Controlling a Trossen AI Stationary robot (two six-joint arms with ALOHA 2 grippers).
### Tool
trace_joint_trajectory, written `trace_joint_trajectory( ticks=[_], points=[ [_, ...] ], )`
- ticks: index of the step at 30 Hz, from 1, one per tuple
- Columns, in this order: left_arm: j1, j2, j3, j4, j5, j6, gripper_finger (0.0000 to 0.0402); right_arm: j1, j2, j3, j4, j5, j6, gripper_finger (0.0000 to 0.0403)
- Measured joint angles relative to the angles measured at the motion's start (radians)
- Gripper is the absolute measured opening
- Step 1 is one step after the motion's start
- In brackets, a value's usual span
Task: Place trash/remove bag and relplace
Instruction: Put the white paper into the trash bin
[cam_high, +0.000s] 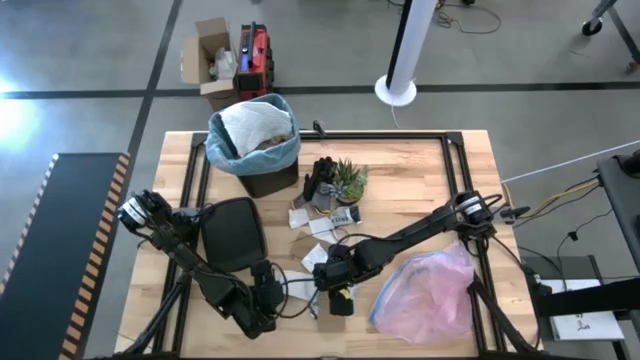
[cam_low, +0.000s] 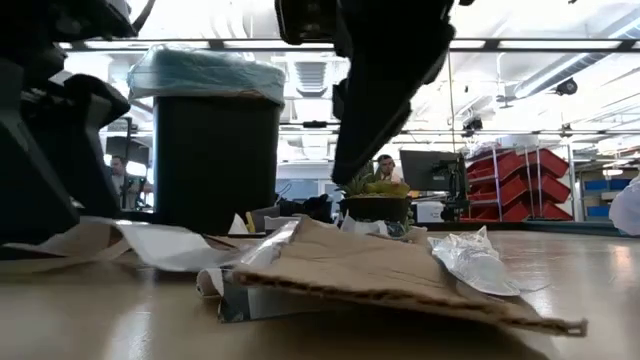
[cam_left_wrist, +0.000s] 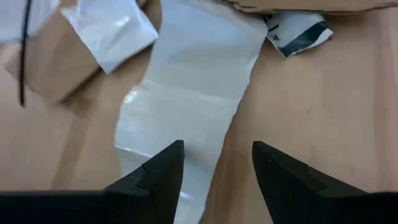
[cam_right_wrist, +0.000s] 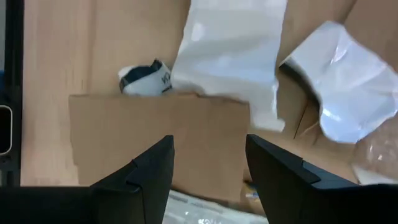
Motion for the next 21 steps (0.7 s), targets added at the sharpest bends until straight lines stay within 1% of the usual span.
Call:
trace_joint_trajectory(
  ticks=[4, 13, 21],
  points=[
    [0.001, -0.001, 0.0, -0.006, -0.014, 0.084, 0.0178, -0.025, 0.024, -0.001, -0.013, -0.03, -0.031, 0.0186],
    [0.01, 0.001, 0.0, -0.031, -0.051, 0.246, 0.0178, -0.073, 0.071, -0.002, -0.015, -0.158, -0.08, 0.0186],
    [0.023, 0.003, 0.0, -0.032, -0.055, 0.271, 0.0178, -0.074, 0.051, -0.002, -0.016, -0.163, -0.043, 0.0186]
  ],
)
